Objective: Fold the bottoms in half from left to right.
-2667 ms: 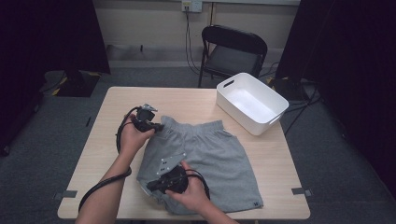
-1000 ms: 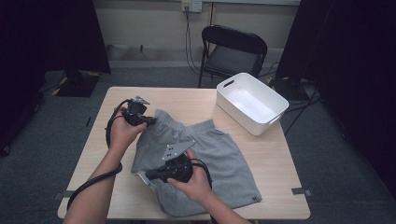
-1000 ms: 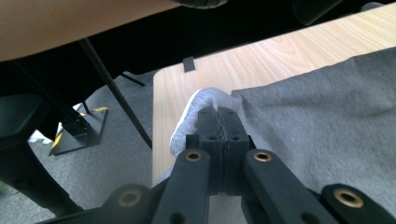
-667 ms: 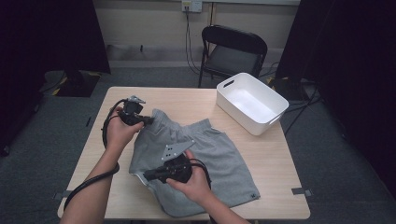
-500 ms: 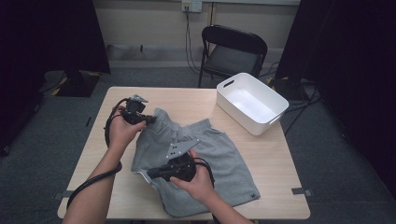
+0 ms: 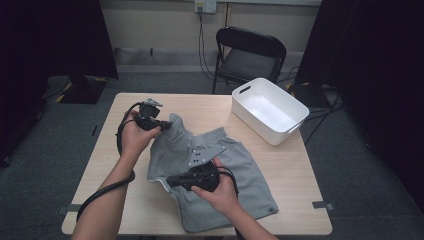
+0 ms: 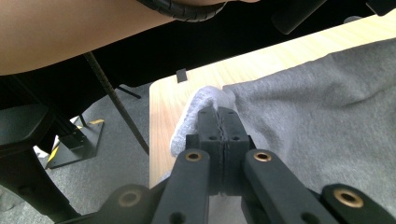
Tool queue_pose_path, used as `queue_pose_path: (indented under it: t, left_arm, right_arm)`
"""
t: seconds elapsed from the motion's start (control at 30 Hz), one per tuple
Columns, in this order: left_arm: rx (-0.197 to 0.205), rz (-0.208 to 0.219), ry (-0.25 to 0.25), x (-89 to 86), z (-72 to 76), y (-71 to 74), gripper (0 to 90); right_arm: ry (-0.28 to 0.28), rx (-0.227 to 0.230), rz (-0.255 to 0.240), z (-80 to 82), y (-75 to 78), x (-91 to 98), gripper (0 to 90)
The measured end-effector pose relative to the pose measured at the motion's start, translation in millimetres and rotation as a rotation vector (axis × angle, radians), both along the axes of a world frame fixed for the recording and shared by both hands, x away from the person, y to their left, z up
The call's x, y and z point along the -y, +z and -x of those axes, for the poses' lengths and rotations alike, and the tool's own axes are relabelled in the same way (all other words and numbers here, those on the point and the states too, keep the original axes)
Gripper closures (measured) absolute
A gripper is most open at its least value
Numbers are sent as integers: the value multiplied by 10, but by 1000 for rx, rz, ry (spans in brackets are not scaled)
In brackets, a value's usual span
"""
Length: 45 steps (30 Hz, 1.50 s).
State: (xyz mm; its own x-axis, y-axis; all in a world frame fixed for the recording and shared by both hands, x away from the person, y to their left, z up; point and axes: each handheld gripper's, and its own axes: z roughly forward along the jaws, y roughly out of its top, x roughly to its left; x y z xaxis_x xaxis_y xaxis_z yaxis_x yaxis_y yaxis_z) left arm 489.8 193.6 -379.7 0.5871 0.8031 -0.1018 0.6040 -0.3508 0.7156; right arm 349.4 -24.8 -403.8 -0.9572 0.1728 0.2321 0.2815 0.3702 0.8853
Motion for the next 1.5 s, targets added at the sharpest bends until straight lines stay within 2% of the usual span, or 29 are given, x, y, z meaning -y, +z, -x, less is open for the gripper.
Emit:
queue_pose_path:
  t: [0.1,0.17,0.27,0.47,0.63,0.83,1.0,1.33,1.5]
  left_arm:
    - [1,2,-5,35,0,18,869]
    - [2,-17,-9,53,-7,31,869]
    - [1,9,-5,90,-12,42,869]
    - [6,7,-20,180,-27,70,869]
    - [13,6,-19,202,-28,105,869]
    - [19,4,-10,100,16,131,870]
    - [19,7,9,-67,59,120,870]
    - [18,-13,32,-370,177,117,871]
    - [13,-12,43,-431,200,110,871]
  right_arm:
    - [-2,3,-4,7,16,19,900]
    - [-2,4,-11,13,30,31,900]
    - [-6,10,-11,20,44,64,900]
    - [-25,11,-22,5,64,192,900]
    - [-24,8,-29,11,83,214,900]
    - [2,3,-32,32,104,82,900]
    - [40,8,-30,71,125,-89,900]
    - [106,9,-31,129,137,-403,900]
    - [123,17,-28,155,139,-484,900]
